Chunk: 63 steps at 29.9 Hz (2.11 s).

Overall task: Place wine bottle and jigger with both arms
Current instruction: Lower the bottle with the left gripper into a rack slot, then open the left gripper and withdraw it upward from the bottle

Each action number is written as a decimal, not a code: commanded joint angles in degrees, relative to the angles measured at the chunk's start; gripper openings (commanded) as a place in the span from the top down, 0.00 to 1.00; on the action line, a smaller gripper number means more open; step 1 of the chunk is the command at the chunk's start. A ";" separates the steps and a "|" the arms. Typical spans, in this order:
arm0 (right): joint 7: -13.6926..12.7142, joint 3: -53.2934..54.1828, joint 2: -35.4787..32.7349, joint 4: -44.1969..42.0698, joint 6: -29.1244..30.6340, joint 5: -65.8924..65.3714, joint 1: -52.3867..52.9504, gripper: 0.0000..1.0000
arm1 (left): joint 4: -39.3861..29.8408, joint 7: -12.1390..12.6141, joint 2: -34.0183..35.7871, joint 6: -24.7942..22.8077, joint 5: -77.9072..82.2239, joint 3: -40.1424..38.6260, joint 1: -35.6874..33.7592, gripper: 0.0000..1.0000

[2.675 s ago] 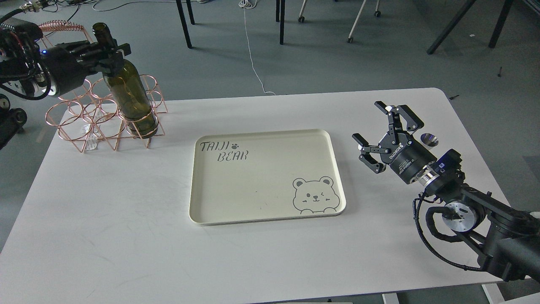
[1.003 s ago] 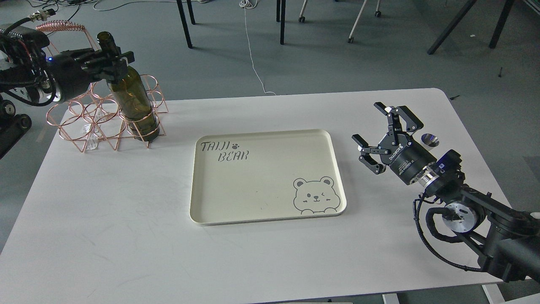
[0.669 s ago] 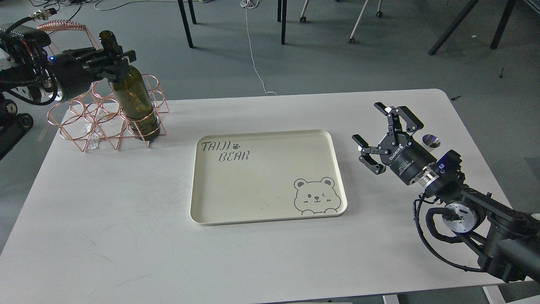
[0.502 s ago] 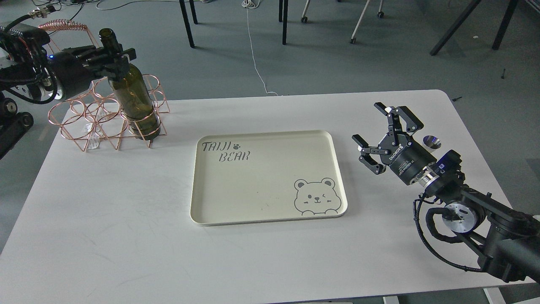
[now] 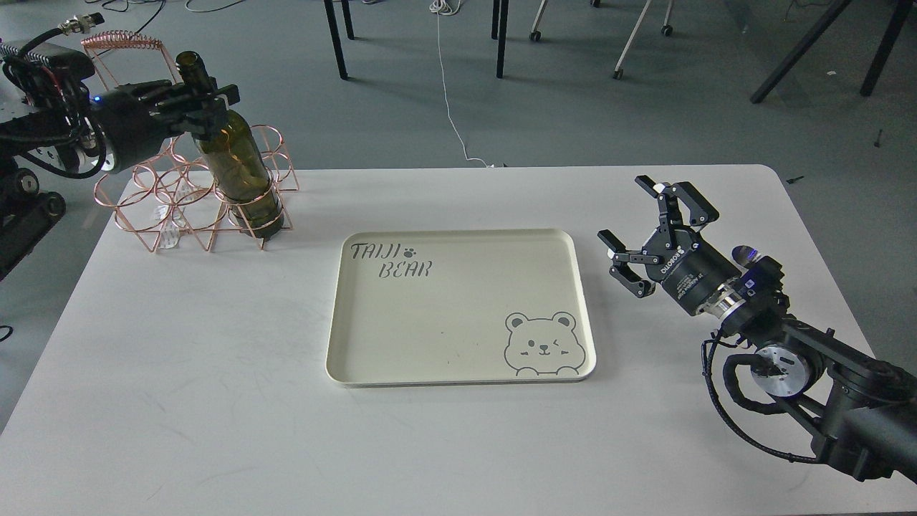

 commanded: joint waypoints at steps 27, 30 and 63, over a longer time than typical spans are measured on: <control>0.00 0.00 -0.02 0.01 0.00 0.00 0.09 0.01 | -0.25 0.14 0.26 0.93 0.07 -0.18 -0.15 0.10; 0.00 0.00 -0.02 0.10 0.00 0.00 0.09 0.01 | -0.34 0.14 0.43 0.93 -0.89 -0.18 -0.15 0.08; 0.00 0.08 0.07 0.10 0.00 0.00 0.09 0.01 | -18.25 0.14 19.24 0.49 -13.26 -7.11 -0.50 0.02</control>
